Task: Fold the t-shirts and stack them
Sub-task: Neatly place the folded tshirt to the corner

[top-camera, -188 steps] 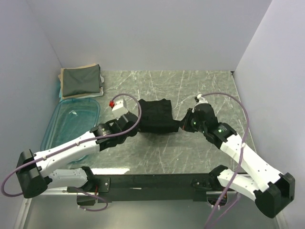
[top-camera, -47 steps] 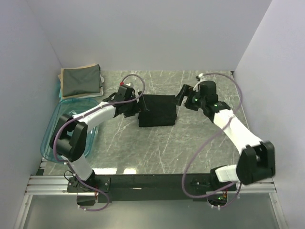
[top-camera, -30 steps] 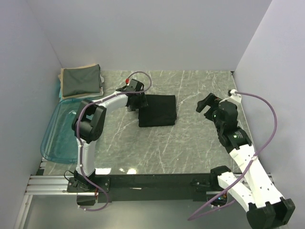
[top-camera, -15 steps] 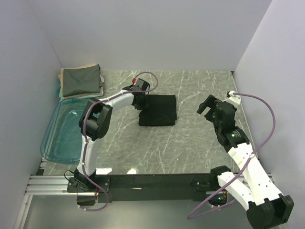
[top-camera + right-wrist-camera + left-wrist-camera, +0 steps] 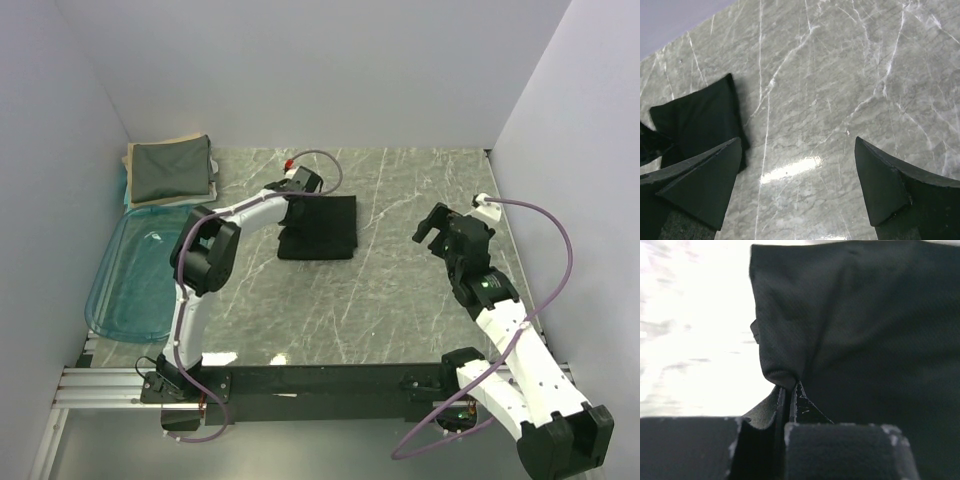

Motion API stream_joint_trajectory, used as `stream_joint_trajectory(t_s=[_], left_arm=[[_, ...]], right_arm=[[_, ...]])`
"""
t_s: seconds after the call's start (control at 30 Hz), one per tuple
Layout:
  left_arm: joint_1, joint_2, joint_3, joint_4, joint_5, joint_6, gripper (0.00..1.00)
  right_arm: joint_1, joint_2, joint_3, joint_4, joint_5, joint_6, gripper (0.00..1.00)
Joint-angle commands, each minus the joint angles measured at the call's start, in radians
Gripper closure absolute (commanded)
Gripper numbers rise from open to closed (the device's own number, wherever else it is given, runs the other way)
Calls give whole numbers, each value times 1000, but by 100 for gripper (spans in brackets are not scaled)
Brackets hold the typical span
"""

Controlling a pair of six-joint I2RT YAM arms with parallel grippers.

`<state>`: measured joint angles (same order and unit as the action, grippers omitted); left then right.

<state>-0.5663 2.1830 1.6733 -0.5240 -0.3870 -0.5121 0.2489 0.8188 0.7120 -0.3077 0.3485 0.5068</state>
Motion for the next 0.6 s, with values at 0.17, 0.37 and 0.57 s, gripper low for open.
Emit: stream_joint_trajectory(t_s=[0.17, 0.37, 0.57], left_arm=[[19, -158, -86, 168, -439, 345, 99], [127, -167, -53, 263, -486, 547, 99], [218, -216, -69, 405, -435, 774, 99]], right_arm=[[-5, 36, -5, 74, -11, -21, 1], [-3, 62, 0, 74, -25, -28, 2], [-7, 66, -3, 82, -19, -34, 2]])
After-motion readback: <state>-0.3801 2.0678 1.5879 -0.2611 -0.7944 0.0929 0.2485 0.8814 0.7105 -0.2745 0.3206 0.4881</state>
